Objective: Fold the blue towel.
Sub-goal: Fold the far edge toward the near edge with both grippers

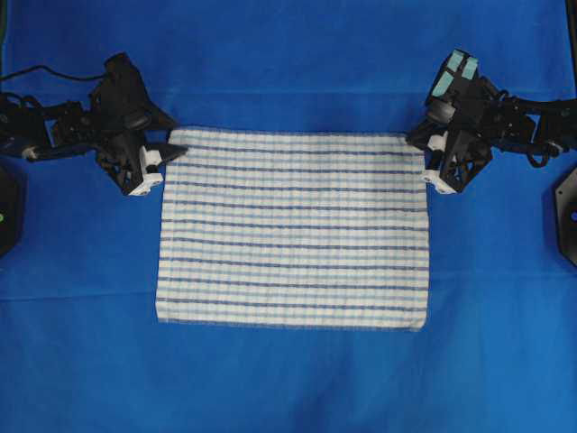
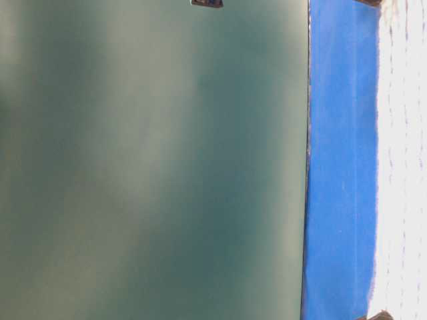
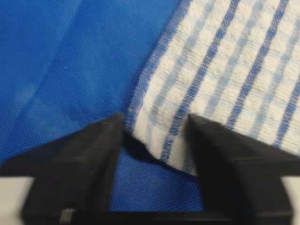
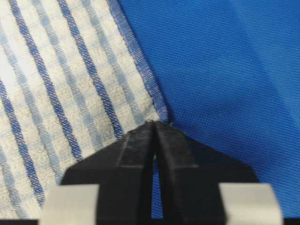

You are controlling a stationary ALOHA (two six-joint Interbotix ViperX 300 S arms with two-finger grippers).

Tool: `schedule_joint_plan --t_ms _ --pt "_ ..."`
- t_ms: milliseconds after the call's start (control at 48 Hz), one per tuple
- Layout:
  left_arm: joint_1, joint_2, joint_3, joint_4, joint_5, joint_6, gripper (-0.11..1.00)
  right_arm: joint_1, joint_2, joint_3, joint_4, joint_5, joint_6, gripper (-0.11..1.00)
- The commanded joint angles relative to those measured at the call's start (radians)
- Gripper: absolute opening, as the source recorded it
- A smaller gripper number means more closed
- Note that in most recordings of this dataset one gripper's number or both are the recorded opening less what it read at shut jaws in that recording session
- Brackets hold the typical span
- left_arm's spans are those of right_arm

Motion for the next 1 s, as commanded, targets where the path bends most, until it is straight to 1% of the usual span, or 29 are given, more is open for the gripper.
schedule_joint_plan --t_ms 0,21,83,146,188,417,605,813,980 --pt "0.0 -0.008 -0.012 0.002 0.017 0.006 0.33 -0.003 -0.006 -0.014 -0.003 -0.002 -0.002 -0.01" --pt "0.0 -0.008 -0.014 0.0 0.018 0.009 0.27 -0.002 -0.006 -0.014 -0.005 -0.003 -0.002 -0.01" --pt "0.0 -0.008 -0.014 0.002 0.02 0.009 0.15 -0.002 -0.006 -0.014 -0.005 -0.003 -0.002 -0.01" --pt "-0.002 -0.008 -0.014 0.002 0.02 0.011 0.07 -0.002 -0.006 -0.015 -0.005 -0.005 -0.002 -0.01" --pt "-0.002 -0.009 -0.015 0.002 0.02 0.011 0.04 -0.002 -0.006 -0.014 -0.005 -0.006 -0.002 -0.01" --pt "0.0 -0.031 -0.023 0.002 0.023 0.02 0.04 -0.003 -0.014 -0.023 -0.005 -0.002 -0.002 -0.01" --pt "0.0 -0.123 -0.026 0.002 0.074 0.049 0.04 -0.002 -0.084 -0.025 -0.005 0.028 -0.002 -0.01" --pt "0.0 -0.221 -0.009 0.0 0.107 0.046 0.04 -0.003 -0.184 -0.015 -0.005 0.075 0.002 -0.01" --pt "-0.011 -0.23 0.002 0.002 0.109 0.032 0.04 -0.003 -0.206 -0.006 -0.005 0.08 0.006 -0.01"
